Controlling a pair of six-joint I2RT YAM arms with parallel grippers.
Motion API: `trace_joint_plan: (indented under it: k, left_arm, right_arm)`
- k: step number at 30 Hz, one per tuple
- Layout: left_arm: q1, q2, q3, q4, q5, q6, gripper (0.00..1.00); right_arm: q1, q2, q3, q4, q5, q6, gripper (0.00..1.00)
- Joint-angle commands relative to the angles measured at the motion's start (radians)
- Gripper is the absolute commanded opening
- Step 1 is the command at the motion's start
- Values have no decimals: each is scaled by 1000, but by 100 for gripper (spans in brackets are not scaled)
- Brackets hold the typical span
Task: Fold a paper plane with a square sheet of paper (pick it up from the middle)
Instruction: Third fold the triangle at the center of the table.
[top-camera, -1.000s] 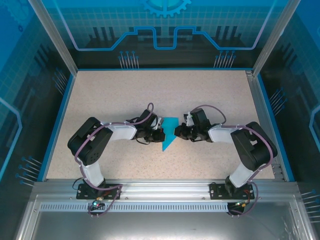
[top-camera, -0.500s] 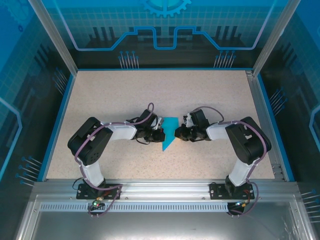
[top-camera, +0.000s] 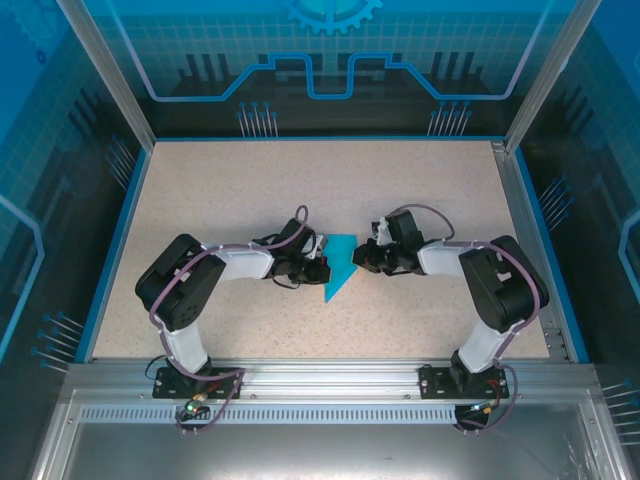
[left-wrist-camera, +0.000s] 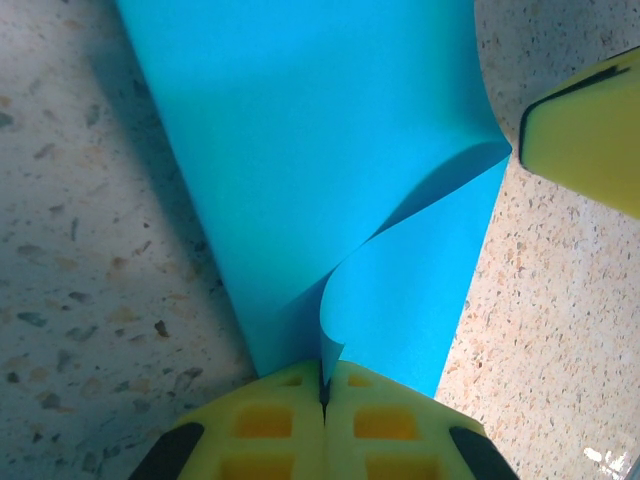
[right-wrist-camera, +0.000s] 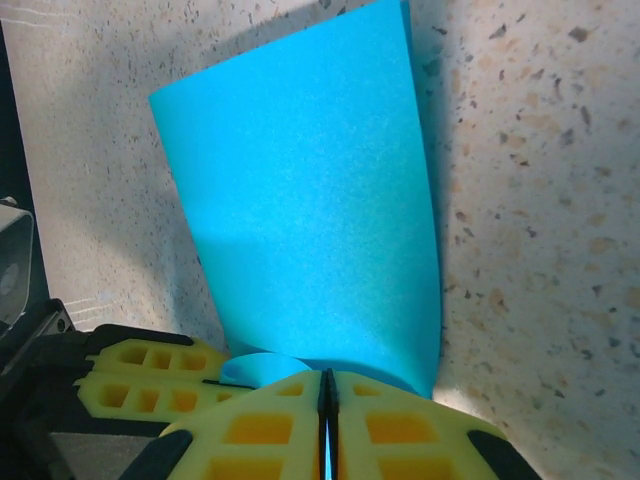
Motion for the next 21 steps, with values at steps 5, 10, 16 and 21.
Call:
trace_joint_plan:
  k: [5,10,16,21]
  left_arm:
    - [4,28,0,-82,-29,29,5]
    - [4,29,3,-85,-29,30,5]
    - [4,27,4,-90,-32,32,5]
    - [4,29,8,-88,-29,29,5]
  right_arm:
    - [-13,80,10,-41,40,-13,11]
    - [-13,69,19,-69,44,-22,11]
    - [-9,-34,38,-108,21,-36,12]
    - [38,-51,58,-96,-22,-42,12]
